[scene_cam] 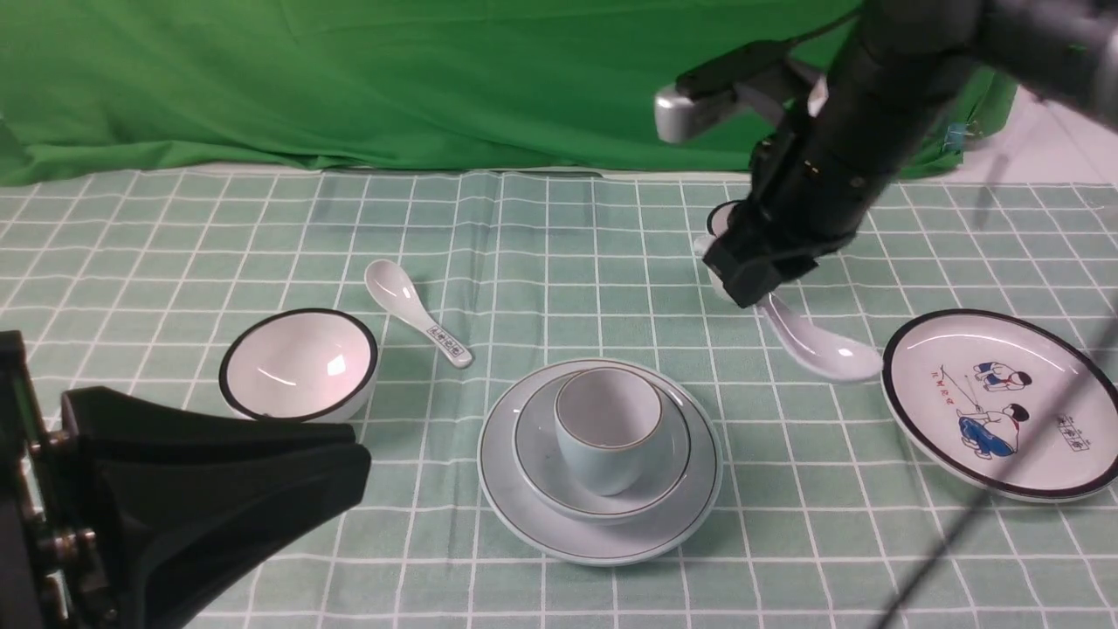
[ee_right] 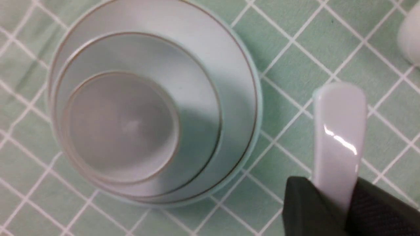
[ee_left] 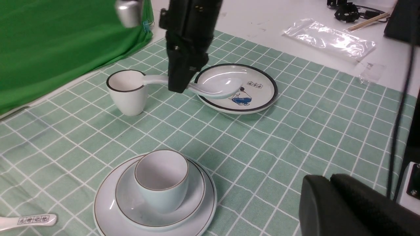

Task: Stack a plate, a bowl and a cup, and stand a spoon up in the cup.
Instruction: Use the right arm to put the blue soup spoon into the blue teacup in the middle

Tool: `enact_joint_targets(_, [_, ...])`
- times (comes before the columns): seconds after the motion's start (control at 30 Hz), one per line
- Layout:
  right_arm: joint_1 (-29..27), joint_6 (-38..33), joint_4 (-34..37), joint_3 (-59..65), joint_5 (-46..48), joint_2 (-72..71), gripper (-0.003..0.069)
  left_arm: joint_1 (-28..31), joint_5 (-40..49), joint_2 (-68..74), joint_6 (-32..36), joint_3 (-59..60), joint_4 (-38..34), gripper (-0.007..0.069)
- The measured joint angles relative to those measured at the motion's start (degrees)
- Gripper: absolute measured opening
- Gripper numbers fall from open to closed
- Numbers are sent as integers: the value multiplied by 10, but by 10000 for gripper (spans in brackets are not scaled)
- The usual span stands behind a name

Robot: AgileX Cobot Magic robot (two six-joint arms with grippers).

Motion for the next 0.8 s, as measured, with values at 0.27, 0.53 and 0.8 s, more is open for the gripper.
enact_joint_targets(0.27, [65,-110,228,401,-556,-202,165,0,1,0,3,0,0,12])
enact_joint_targets(0.53, [203,-65,171,517,-879,-198,165,0,1,0,4,0,0,12])
enact_joint_targets(0.8, [216,56,25,520,-1045,-134,165,0,18,0,4,0,0,12])
